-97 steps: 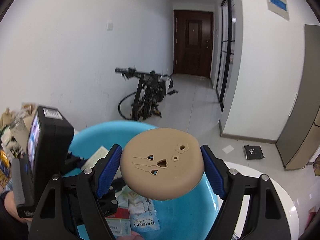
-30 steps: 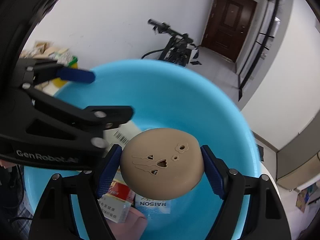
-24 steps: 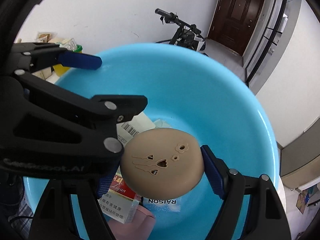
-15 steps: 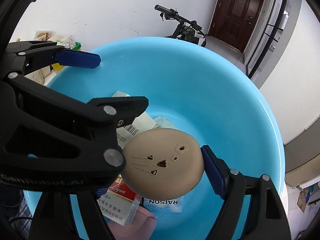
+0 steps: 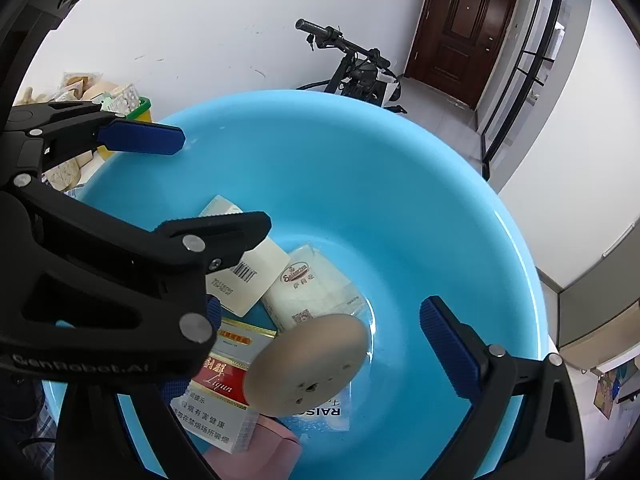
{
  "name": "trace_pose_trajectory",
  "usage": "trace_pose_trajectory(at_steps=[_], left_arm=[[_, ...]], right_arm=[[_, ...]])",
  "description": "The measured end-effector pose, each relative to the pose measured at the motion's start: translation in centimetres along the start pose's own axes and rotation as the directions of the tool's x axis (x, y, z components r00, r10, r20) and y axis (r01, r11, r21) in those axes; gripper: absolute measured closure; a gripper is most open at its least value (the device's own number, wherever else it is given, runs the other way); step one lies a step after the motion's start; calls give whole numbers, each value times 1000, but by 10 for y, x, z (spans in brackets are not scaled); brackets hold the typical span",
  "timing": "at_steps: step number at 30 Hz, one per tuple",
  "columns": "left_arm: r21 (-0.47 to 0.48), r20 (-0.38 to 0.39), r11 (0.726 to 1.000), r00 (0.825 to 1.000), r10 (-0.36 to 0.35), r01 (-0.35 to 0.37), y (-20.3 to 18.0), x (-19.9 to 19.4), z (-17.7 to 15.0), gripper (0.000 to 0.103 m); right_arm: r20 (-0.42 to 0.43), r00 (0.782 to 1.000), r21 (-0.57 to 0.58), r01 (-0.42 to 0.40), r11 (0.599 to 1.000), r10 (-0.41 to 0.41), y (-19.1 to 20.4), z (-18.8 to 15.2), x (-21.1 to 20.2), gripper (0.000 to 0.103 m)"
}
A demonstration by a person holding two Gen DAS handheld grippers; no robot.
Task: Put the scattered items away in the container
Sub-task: 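Lower the tan sponge into the basin and open the right gripper, then raise both open grippers away from the basin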
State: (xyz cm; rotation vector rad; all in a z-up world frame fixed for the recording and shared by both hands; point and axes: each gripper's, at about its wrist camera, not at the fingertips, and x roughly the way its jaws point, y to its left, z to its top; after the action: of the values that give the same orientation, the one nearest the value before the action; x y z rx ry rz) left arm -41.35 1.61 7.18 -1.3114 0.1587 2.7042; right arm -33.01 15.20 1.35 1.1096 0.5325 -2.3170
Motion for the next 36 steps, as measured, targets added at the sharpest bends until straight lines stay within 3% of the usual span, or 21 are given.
trace_pose_trajectory(at_steps=[36], left_arm=[[-25, 37, 1000, 999, -12, 13, 6, -16, 1, 16]], right_arm=[[85, 989, 121, 110, 987, -121, -55, 15, -34, 4]])
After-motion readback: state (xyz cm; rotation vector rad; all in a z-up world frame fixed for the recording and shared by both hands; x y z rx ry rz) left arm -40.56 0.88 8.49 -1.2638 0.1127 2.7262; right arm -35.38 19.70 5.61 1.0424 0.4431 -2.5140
